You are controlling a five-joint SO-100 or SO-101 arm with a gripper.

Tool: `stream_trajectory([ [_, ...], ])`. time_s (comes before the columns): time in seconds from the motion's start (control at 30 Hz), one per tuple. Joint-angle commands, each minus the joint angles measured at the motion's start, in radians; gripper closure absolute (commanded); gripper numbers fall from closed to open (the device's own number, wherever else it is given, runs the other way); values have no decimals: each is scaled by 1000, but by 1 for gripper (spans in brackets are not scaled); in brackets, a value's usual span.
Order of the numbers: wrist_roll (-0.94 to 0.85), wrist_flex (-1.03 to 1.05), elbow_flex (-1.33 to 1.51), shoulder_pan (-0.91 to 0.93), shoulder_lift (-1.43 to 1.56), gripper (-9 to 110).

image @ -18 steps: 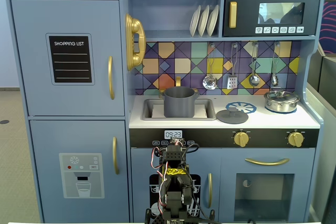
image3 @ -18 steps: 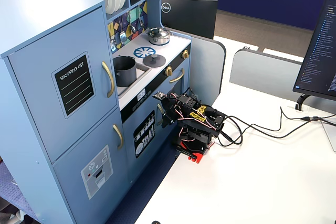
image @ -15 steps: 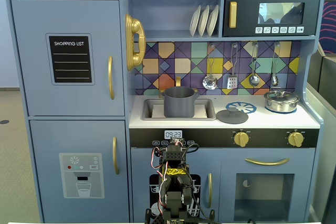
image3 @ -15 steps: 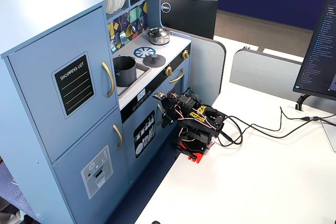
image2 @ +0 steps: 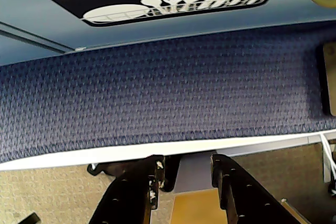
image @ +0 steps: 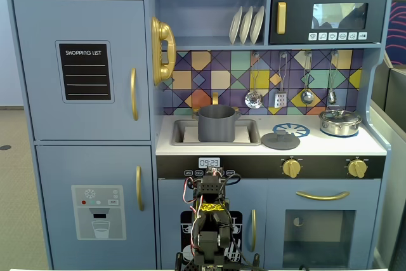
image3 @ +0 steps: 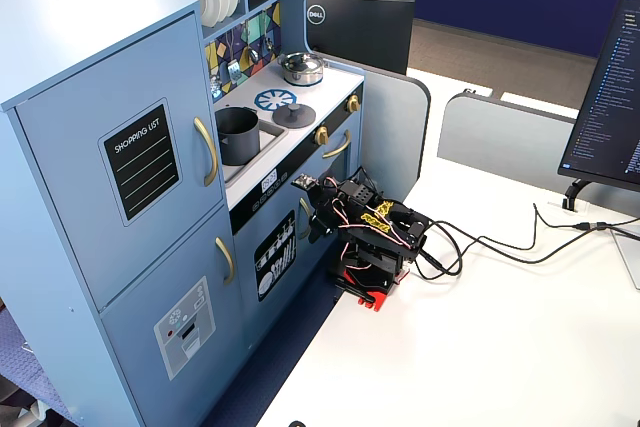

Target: Pick up the lid from the counter and put it on the gray recipient

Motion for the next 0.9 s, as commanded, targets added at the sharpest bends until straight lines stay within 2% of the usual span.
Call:
stream_trajectory([
  [0.0, -25, 75, -195, 46, -84, 101],
  [0.2, -84, 28, -575, 160, -201, 101],
  [0.37, -63, -265, -749, 357, -268, 102],
  [0.43, 2, -500, -730, 428, -275, 102],
  [0.57, 8, -1025, -540, 540, -298, 102],
  [0.63, 12, -1203, -449, 578, -322, 90],
  [0.87, 12, -1342, -446, 614, -472, 78],
])
